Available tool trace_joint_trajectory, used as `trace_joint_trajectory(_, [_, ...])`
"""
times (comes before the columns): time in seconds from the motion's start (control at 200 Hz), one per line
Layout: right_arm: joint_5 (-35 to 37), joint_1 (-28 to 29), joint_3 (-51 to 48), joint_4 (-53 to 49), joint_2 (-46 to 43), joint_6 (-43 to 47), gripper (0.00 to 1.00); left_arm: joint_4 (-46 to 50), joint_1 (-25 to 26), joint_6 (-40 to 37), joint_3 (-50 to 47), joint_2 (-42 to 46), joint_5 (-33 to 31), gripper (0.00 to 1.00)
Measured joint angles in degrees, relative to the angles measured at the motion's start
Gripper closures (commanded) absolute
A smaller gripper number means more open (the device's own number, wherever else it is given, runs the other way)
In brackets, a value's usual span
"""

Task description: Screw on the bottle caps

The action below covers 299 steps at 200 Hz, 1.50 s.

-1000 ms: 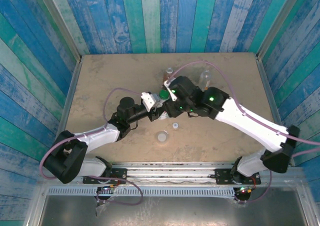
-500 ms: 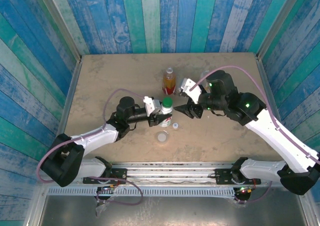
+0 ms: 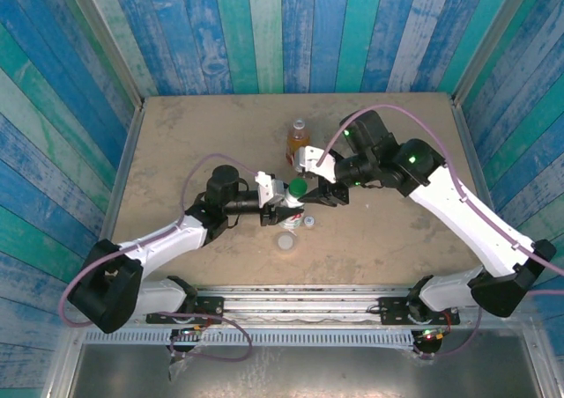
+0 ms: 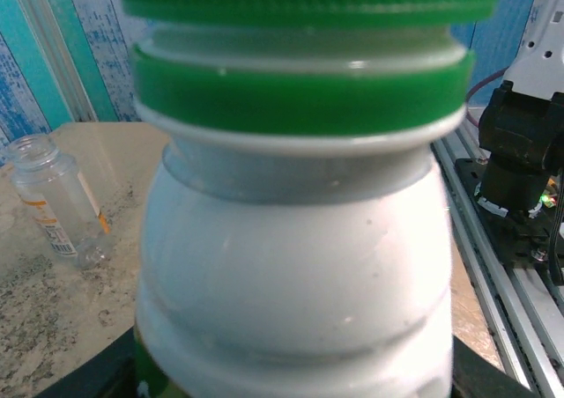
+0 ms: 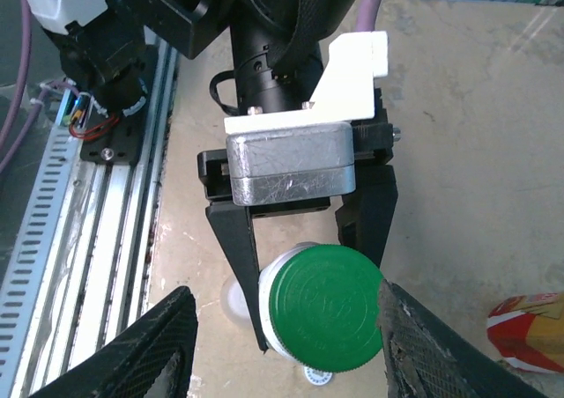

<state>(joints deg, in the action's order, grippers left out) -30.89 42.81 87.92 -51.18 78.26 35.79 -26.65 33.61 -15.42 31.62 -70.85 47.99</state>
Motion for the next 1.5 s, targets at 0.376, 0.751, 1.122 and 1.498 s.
trace_joint_trajectory(0.376, [0.22, -0.04, 1.57, -1.33, 2.86, 0.20, 0.50, 2.29, -0.02, -0.90, 0.57, 0.02, 1.01, 0.45])
trace_joint_trajectory(0.751, [1.46, -0.04, 2.03, -1.36, 4.24, -0.63, 0.50, 2.49, -0.02, -1.31, 0.79, 0.04, 1.05, 0.45])
trace_joint_trajectory(1.122, [1.73, -0.04, 2.03, -1.57, 4.61, -1.90, 0.57, 2.43, 0.00, -1.14, 0.79, 0.02, 1.01, 0.45])
trace_joint_trajectory(1.498, [6.25, -0.09, 2.03, 1.25, 4.61, -12.66, 0.63, -0.13, 0.22, 2.01, 0.79, 0.02, -6.05, 0.45])
